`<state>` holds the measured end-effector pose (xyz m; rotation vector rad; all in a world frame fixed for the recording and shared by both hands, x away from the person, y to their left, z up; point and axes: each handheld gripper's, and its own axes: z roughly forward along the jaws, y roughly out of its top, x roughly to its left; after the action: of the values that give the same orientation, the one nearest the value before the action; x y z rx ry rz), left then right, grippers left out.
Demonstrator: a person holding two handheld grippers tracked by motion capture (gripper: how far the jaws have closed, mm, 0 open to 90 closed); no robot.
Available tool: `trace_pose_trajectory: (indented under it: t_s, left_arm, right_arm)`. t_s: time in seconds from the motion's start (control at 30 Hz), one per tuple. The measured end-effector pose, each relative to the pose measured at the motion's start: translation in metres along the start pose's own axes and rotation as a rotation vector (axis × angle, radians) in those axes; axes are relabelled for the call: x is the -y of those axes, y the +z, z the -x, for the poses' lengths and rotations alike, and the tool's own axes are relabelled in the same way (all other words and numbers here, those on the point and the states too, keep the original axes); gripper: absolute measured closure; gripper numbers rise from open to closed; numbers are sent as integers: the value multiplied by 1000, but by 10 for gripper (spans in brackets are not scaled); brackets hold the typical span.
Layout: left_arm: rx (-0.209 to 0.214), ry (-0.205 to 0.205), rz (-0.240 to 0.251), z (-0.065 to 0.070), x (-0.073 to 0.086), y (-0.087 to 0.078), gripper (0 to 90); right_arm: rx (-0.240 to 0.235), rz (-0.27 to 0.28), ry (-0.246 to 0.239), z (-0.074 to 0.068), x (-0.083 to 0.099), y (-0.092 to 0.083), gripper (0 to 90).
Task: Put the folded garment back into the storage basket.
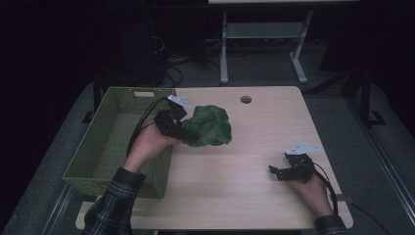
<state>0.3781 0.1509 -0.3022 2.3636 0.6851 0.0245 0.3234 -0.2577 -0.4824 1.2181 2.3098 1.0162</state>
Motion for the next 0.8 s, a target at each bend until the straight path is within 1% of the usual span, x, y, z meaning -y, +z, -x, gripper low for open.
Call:
trace_pose_trajectory:
  t_s: [0.1, 0.17, 0.2, 0.23, 0.27, 0.37, 0.4, 0.47, 0.63, 0.8]
  left_arm:
    - [-22, -17, 9, -6, 7, -11, 709]
    - [-35, -38, 21, -10, 12, -19, 709]
    - [-41, -39, 21, -12, 14, -22, 708]
    - [-49, -51, 26, -14, 17, -25, 708]
    - [-58, -54, 21, -17, 21, -30, 708]
    - [-79, -80, 36, -23, 30, -40, 708]
    - [-81, -76, 32, -25, 32, -43, 707]
    - [-96, -96, 44, -28, 39, -51, 707]
    - [-126, -114, 54, -35, 50, -65, 707]
    - [-155, -150, 80, -44, 65, -81, 707]
  right_arm:
    - [-1, 1, -3, 0, 0, 0, 144]
    - [-1, 1, -1, 0, 0, 0, 144]
    - [-1, 1, -1, 0, 0, 0, 144]
    - [-1, 0, 0, 0, 0, 0, 144]
    - [-1, 0, 0, 0, 0, 0, 143]
    - [-1, 0, 1, 0, 0, 0, 144]
    - [0, 0, 1, 0, 0, 0, 144]
    - [0, 1, 1, 0, 0, 0, 145]
    - [1, 1, 0, 0, 0, 0, 145]
    - [0, 1, -1, 0, 0, 0, 145]
